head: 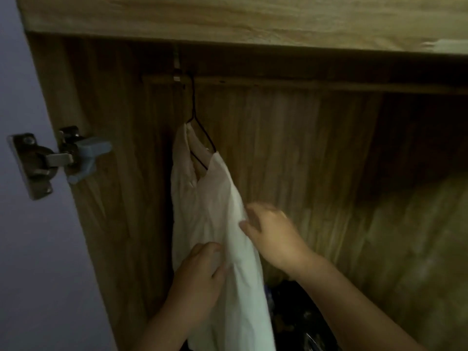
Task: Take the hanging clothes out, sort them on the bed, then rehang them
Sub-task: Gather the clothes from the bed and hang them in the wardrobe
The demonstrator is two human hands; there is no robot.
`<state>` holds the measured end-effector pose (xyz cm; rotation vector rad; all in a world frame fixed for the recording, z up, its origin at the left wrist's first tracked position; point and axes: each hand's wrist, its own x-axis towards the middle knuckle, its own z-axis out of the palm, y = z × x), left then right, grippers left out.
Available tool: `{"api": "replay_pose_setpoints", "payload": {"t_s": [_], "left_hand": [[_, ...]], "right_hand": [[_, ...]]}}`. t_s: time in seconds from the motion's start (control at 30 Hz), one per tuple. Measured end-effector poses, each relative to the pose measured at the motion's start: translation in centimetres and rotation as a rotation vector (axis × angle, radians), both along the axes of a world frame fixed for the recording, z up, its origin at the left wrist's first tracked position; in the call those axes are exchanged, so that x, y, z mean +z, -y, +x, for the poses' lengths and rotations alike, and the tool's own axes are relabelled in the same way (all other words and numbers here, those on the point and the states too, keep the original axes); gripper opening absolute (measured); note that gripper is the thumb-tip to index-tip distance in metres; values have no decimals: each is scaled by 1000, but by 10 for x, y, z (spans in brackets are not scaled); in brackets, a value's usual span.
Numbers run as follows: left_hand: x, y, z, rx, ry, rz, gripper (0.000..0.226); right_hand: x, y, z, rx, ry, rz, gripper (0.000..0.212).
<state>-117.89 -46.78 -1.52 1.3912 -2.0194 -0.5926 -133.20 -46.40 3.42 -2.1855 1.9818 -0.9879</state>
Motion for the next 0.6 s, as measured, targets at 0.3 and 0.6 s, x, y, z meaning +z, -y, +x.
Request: {"api": "replay_pose_setpoints", "payload": {"t_s": [0.3, 0.6], "left_hand": [[-10, -43, -43, -136, 17, -77, 31], [-17, -147, -125, -477, 158, -24, 29]], "right_hand": [[-35, -109, -68, -204, -219, 392, 33], [-69, -269, -126, -397, -176, 553, 31]]}}
